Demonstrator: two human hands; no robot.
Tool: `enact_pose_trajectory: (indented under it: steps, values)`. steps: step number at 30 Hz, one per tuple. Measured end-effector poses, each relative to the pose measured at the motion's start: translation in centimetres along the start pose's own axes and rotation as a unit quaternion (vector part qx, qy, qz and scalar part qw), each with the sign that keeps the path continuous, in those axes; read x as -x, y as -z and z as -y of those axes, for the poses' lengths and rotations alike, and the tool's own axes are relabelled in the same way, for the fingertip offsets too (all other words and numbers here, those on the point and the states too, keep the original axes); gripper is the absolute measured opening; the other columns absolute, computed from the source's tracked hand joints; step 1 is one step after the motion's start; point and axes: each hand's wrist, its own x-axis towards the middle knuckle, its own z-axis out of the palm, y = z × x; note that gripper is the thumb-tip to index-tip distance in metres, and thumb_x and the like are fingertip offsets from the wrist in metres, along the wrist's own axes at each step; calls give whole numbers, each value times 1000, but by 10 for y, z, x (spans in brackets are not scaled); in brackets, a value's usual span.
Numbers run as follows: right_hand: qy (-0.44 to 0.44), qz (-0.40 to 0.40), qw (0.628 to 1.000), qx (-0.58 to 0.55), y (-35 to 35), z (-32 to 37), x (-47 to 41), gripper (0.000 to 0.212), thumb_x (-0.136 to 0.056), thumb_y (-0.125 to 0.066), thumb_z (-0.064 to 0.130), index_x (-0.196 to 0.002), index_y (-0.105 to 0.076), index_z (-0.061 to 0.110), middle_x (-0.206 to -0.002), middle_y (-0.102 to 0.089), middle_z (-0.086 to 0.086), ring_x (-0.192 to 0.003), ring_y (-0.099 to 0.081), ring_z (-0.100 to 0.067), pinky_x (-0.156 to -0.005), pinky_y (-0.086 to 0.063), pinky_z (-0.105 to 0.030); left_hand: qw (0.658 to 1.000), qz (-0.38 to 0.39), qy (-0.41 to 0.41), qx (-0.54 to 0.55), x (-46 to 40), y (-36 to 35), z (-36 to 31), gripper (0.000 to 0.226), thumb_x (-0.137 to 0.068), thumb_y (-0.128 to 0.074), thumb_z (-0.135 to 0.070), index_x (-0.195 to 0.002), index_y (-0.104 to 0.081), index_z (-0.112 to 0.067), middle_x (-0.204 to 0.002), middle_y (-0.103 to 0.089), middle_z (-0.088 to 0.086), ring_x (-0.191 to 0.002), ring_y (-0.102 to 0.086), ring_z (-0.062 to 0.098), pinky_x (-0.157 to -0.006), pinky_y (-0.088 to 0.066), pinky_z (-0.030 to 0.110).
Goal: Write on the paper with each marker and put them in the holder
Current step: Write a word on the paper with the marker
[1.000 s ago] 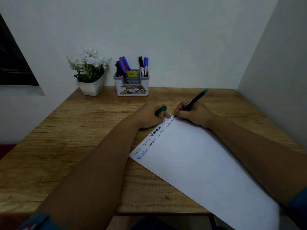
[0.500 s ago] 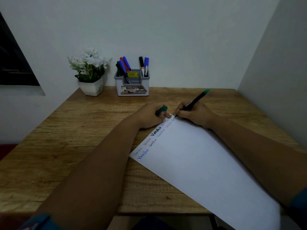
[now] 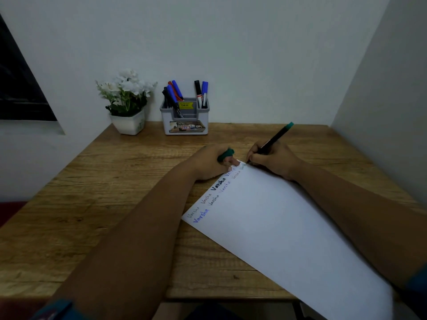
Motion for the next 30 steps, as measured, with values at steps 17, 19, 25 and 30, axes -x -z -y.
enact_pose_trajectory:
  steps: [17, 19, 25, 30]
  values:
    - [-40, -42, 985, -160, 4, -4, -5, 22, -85, -60, -2, -66, -60, 9, -70, -65, -4, -63, -59, -10, -64, -47, -21, 1000, 15, -2, -1, -2, 1, 3, 11, -88, -64, -2, -90, -54, -1, -113, -71, -4, -96, -59, -13, -81, -47, 11]
    - [-59, -72, 955, -282, 5, -1, -8, 21, -91, -58, 0, -73, -55, 12, -67, -59, -2, -53, -55, -7, -54, -45, -18, 1000, 21, 1, -1, -1, 1, 1, 15, -87, -65, -4, -84, -51, -9, -112, -71, -5, -98, -60, -8, -86, -49, 18]
    - [-77, -57, 948, -302, 7, 18, -5, 29, -95, -60, 34, -72, -53, 18, -57, -50, 2, -44, -42, -6, -45, -37, -17, 980, -110, 29, 161, 7, -1, -23, 32, -99, -48, -41, -83, -51, -13, -73, -50, -1, -61, -43, 4, -55, -37, 11]
    - [-105, 33, 900, -422, 8, 26, -1, 32, -101, -38, 34, -90, -61, 15, -75, -67, -11, -71, -62, -20, -66, -48, -32, 973, -135, 17, 186, 2, -2, -20, 18, -104, -39, -29, -112, -46, -15, -77, -48, -1, -62, -41, 4, -58, -36, 22]
